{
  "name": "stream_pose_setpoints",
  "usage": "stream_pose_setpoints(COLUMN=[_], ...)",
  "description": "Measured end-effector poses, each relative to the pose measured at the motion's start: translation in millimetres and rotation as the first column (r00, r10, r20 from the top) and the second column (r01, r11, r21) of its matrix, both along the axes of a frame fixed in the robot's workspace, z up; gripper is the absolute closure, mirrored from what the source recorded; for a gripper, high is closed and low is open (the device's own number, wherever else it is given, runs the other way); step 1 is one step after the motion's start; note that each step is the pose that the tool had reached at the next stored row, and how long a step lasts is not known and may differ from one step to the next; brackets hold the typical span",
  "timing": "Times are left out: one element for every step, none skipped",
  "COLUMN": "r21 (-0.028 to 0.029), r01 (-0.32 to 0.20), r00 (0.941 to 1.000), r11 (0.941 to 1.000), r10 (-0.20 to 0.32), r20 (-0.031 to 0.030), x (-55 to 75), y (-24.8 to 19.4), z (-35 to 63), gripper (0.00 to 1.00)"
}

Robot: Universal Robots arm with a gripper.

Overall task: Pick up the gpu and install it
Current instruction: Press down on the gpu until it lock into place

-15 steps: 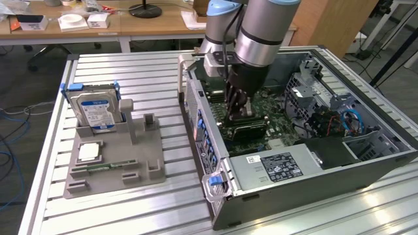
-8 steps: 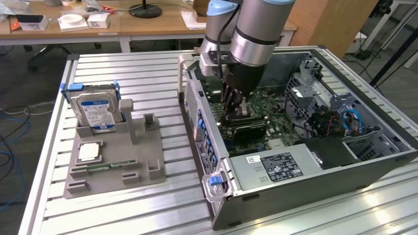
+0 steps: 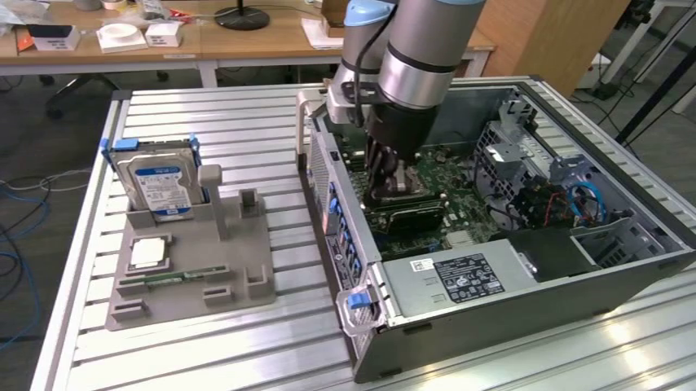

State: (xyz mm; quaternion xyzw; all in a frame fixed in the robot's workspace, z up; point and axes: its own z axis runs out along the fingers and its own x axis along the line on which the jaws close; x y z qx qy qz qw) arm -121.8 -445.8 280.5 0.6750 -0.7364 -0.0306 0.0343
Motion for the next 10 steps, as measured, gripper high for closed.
stream_pose_setpoints(r21=[0.0002, 0.0001, 0.0002, 0.0001, -0.0004, -0.0004, -0.0003, 0.0000, -0.0002, 0.0000], r01=[0.006, 0.008, 0.008, 0.008, 0.008, 0.008, 0.008, 0.008, 0.008, 0.008], r00=[1.0000, 1.0000, 1.0000, 1.0000, 1.0000, 1.0000, 1.0000, 1.0000, 1.0000, 1.0000], r11=[1.0000, 1.0000, 1.0000, 1.0000, 1.0000, 1.0000, 1.0000, 1.0000, 1.0000, 1.0000], r10=[-0.006, -0.008, -0.008, -0.008, -0.008, -0.008, -0.008, -0.008, -0.008, -0.008], r20=[0.0000, 0.0000, 0.0000, -0.0001, -0.0004, -0.0004, -0.0001, 0.0003, 0.0006, 0.0015], x=[0.0, -0.1, -0.1, -0.1, -0.1, -0.4, -0.7, -0.7, -0.9, -1.5], y=[0.1, 0.1, 0.1, 0.1, 0.0, 0.0, 0.1, 0.1, 0.1, 0.1], z=[0.0, 0.0, 0.0, 0.0, 0.5, 1.8, 4.0, 6.0, 8.2, 10.1], gripper=[0.89, 0.89, 0.89, 0.89, 0.89, 0.89, 0.89, 0.89, 0.89, 0.89])
